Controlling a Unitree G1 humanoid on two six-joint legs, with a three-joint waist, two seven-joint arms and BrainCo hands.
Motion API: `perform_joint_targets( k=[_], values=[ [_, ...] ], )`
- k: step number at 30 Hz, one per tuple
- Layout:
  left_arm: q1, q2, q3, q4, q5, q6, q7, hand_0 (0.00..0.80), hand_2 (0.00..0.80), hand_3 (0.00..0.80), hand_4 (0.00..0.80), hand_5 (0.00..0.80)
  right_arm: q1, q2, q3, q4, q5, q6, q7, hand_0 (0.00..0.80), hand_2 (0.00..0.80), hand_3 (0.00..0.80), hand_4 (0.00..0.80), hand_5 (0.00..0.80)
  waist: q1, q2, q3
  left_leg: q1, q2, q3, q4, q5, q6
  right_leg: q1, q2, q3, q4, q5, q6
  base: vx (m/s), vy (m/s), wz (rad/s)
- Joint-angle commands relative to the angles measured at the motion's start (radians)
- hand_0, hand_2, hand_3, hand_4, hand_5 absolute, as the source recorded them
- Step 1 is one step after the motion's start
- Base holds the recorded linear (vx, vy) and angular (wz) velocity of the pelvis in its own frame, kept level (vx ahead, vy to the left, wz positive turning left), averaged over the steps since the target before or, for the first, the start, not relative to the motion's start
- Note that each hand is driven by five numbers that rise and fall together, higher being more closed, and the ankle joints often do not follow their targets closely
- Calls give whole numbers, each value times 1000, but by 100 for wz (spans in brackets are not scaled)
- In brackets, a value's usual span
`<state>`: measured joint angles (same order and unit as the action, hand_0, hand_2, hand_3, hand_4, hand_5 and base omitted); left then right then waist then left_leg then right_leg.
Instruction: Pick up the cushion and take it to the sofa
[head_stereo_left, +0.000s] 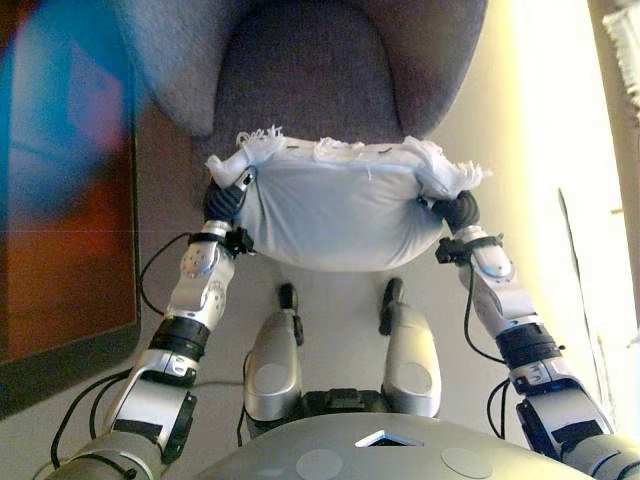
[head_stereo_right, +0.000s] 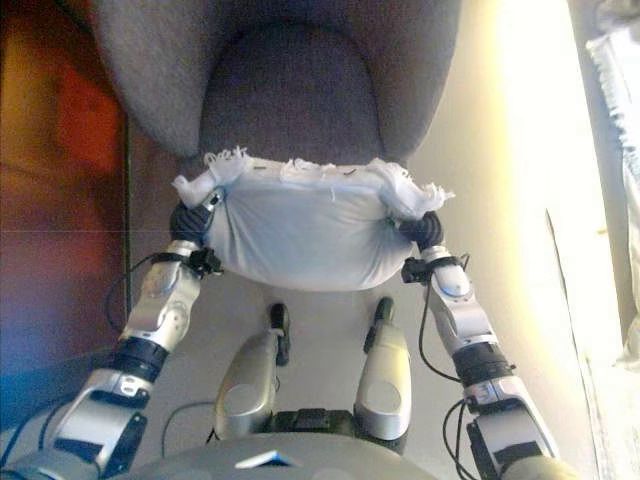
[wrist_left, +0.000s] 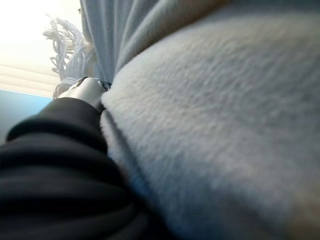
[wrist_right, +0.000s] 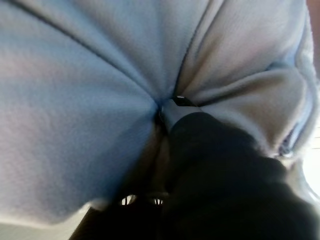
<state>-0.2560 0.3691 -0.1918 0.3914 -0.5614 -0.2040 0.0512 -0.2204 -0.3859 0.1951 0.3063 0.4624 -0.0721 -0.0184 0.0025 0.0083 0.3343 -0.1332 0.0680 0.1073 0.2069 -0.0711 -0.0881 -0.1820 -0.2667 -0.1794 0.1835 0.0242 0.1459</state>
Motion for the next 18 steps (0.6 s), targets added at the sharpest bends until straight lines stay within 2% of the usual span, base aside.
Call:
perform_joint_targets(
  k=[1, 4, 6, 8, 10, 11, 13, 15, 18],
  values=[
    [-6, -28, -20, -95, 25, 13, -15, 800, 800, 800, 800, 800, 9, 58, 17, -66, 42, -41, 24, 800, 800, 800, 800, 800, 28, -8, -214, 49, -55, 11, -82, 14, 69, 101, -32, -26, -63, 28, 19, 202, 143, -12],
    [-23, -25, -24, -63, 29, 44, -17, 800, 800, 800, 800, 800, 5, 65, 24, -54, 64, 6, 13, 800, 800, 800, 800, 800, 24, -14, -242, 102, -75, 8, -92, -3, 94, 114, -61, 12, 12, 46, 14, 171, 140, 4],
    [-33, -23, -30, -45, 34, 63, -37, 800, 800, 800, 800, 800, 22, 71, 25, -50, 68, 19, 0, 800, 800, 800, 800, 800, 15, -17, -243, 138, -88, 4, -89, -24, 123, 83, -93, 58, 179, 108, 12, 183, 144, 13],
    [-35, -20, -33, -31, 37, 74, -41, 800, 800, 800, 800, 800, 36, 69, 31, -58, 75, 22, -11, 800, 800, 800, 800, 800, 6, -7, -242, 162, -85, 5, -94, -30, 135, 39, -92, 87, 297, 145, 1, 129, 127, 20],
    [-38, -19, -38, -15, 31, 74, -45, 800, 800, 800, 800, 800, 47, 61, 36, -64, 78, 26, -14, 800, 800, 800, 800, 800, -6, -3, -242, 184, -90, 0, -110, -30, 140, 6, -70, 113, 342, 159, -3, 141, 69, 23],
    [-36, -19, -41, -12, 31, 77, -50, 800, 800, 800, 800, 800, 57, 56, 35, -61, 83, 28, -14, 800, 800, 800, 800, 800, -16, -8, -246, 201, -102, -13, -122, -30, 142, -7, -37, 125, 315, 170, -1, 181, 0, 5],
    [-32, -20, -46, -13, 35, 79, -48, 800, 800, 800, 800, 800, 62, 52, 32, -51, 91, 23, -9, 800, 800, 800, 800, 800, -25, -16, -246, 217, -112, -24, -128, -36, 142, -9, -11, 128, 261, 178, 4, 202, -59, 1],
    [-29, -23, -54, -11, 38, 80, -38, 800, 800, 800, 800, 800, 67, 51, 20, -24, 109, 13, 7, 800, 800, 800, 800, 800, -48, -51, -243, 238, -147, -37, -102, -76, 146, -28, 37, 133, 79, 188, 26, 320, -136, 9],
    [-31, -27, -58, 5, 39, 75, -38, 800, 800, 800, 800, 800, 60, 37, 6, 0, 135, 14, 34, 800, 800, 800, 800, 800, -74, -70, -236, 275, -169, -50, -73, -133, 152, -48, 92, 117, -98, 186, 47, 391, -106, 17]
  ],
)
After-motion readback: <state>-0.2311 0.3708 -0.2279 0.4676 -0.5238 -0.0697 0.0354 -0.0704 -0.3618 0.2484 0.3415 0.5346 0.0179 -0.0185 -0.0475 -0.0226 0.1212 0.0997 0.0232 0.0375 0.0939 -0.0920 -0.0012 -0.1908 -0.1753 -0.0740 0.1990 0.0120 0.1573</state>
